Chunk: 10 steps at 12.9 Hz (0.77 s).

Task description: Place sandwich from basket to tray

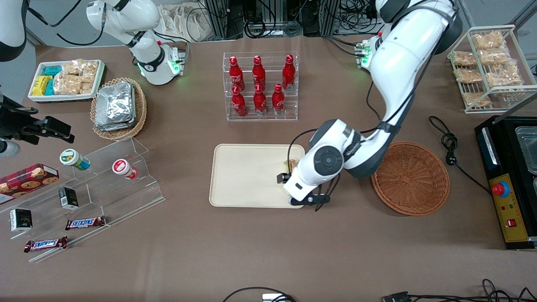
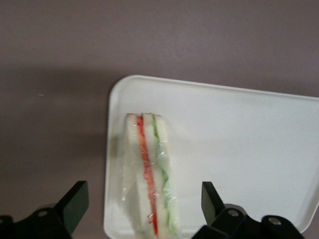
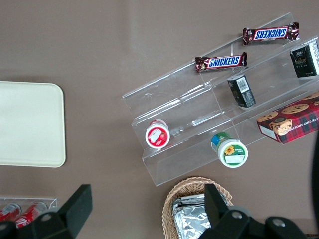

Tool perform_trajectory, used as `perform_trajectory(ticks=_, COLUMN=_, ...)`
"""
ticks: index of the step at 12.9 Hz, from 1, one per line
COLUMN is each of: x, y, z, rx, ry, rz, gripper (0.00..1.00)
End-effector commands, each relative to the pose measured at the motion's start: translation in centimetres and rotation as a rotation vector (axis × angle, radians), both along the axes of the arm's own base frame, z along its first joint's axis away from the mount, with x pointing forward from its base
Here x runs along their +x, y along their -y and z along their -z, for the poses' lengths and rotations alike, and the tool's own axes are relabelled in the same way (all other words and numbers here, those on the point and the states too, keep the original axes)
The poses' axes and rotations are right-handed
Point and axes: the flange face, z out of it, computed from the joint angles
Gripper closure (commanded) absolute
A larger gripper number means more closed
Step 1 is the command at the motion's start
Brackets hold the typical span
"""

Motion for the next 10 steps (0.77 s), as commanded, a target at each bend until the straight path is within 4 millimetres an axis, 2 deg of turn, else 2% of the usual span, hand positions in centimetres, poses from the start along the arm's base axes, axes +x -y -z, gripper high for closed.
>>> perform_trajectory(ticks=1, x=0.8, y=-5.5, z=-7.7, rx=0.041, ry=0.006, rz=0.018, gripper=0.00)
perform_trajectory(ticks=4, x=1.0, y=-12.4, z=-13.6, rx=0.084, ry=-0.016, rz=0.076, gripper=0.00)
perform_trajectory(ticks=8, x=0.2, y=-20.1, z=-20.2, rx=0.124, ry=-0.011, rz=0.066, gripper=0.00)
perform_trajectory(ticks=10, x=-0.2, y=-25.1, z=-22.4, rx=0.135, ry=-0.008, rz=0.072, gripper=0.00)
